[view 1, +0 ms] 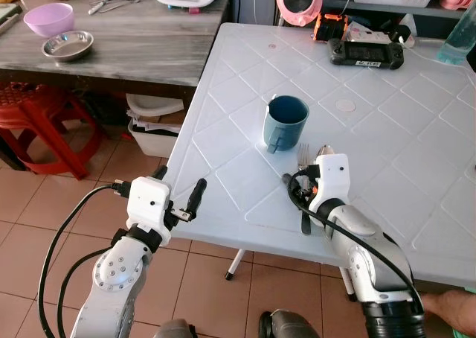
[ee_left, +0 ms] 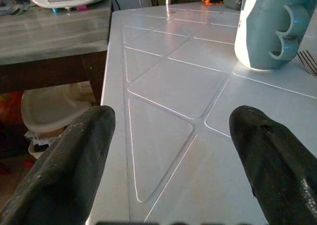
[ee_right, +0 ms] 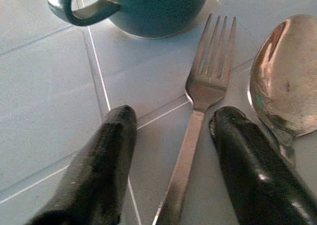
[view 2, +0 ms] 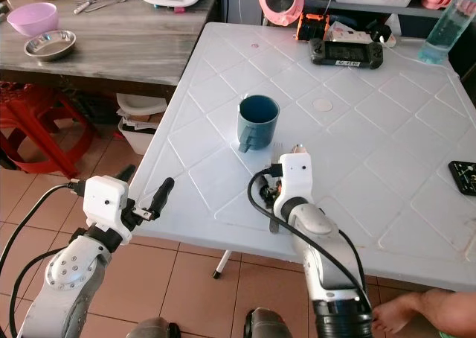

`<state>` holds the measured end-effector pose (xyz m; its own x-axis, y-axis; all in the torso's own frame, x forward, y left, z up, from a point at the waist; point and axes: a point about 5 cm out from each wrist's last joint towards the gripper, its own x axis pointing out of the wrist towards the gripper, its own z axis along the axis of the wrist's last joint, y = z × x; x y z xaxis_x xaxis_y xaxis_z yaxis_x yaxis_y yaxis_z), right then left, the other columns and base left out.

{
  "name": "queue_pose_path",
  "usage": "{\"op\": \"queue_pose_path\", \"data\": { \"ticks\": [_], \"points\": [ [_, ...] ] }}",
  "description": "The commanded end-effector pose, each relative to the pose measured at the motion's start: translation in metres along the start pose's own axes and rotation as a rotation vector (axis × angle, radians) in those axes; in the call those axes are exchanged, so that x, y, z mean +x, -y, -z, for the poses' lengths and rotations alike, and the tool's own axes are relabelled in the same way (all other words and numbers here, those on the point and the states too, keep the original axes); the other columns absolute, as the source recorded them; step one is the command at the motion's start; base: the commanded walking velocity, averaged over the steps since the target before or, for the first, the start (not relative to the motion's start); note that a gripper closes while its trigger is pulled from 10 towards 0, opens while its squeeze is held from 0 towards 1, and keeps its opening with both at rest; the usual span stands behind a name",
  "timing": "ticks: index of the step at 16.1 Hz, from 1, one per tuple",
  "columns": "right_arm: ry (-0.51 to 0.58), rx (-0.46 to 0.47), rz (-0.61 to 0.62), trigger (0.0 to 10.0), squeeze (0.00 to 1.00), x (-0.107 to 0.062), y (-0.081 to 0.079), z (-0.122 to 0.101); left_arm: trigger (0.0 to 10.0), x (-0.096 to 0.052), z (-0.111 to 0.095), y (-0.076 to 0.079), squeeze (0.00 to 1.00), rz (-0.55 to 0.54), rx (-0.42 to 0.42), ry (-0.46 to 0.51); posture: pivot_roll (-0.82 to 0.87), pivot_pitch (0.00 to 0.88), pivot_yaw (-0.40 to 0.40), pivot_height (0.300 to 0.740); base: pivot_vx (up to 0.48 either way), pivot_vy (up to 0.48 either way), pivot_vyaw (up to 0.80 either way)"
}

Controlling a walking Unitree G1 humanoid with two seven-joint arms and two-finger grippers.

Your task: Setting the table

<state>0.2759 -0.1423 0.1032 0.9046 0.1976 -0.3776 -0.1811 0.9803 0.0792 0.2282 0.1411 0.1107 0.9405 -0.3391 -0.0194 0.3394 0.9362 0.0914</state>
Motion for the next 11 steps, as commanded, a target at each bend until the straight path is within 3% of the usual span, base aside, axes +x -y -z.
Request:
{"op": "queue_pose_path", "data": {
  "ticks": [1, 11],
  "points": [
    [-0.108, 0.022, 0.014, 0.0, 0.00, 0.001, 0.005, 0.020, 10.0, 0.001, -0.004, 0.002, 0.00, 0.018, 0.005, 0.009, 0.01, 0.093, 0.010, 0.740, 0.000, 0.000, 0.00],
    [-0.220, 0.095, 0.017, 0.0, 0.00, -0.002, 0.014, 0.037, 10.0, 0.001, -0.004, 0.005, 0.00, 0.043, -0.004, 0.009, 0.01, 0.082, 0.006, 0.740, 0.000, 0.000, 0.00]
  ]
}}
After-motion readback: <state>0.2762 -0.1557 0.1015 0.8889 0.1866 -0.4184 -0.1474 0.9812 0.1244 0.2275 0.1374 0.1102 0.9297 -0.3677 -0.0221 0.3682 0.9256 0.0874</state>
